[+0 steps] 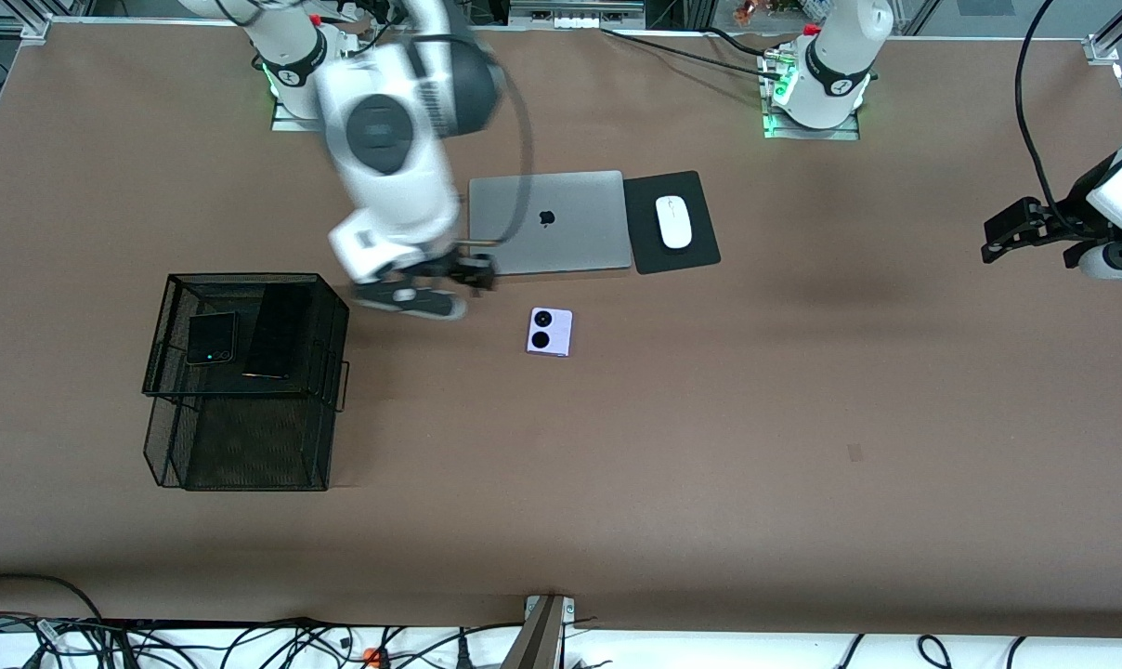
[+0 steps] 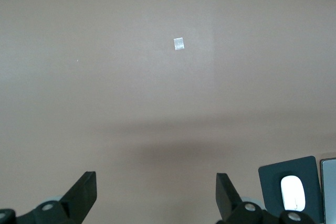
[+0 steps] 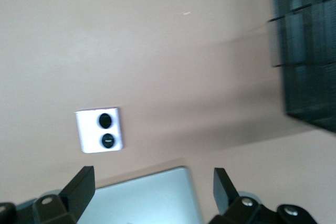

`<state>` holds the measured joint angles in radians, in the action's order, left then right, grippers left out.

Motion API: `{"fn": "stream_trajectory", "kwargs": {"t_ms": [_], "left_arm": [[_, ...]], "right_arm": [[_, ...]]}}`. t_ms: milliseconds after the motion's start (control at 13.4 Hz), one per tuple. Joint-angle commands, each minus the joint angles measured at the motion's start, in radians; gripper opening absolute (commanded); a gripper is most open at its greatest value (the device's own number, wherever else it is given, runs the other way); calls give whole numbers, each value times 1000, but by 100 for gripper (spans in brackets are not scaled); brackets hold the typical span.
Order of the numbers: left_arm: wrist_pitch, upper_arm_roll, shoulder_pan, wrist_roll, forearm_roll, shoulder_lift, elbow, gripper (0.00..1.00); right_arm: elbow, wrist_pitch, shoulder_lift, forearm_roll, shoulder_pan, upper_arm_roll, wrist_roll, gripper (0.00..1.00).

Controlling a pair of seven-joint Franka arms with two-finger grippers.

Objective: Place phones with both arms
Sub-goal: 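Lower the right gripper onto the white phone and grasp it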

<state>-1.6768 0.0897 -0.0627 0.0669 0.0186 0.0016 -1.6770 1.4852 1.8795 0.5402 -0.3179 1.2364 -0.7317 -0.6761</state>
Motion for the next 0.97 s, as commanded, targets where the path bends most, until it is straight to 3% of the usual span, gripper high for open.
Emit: {"fn": "stream_trajectory", "kwargs": {"t_ms": [0,223,893], "left_arm": [[20,-69,53,5,-2,-38,-26,100],[38,-87,61,8,0,-31,-21,100],[49,-87,60,2,-2,-23,-3,100]], "right_arm": [[-91,53,95,2,-15,84,-95,100],[-88,159,167,-6,-15,152,-119,100],[4,461,316,-39,-26,202,-83,100]]}}
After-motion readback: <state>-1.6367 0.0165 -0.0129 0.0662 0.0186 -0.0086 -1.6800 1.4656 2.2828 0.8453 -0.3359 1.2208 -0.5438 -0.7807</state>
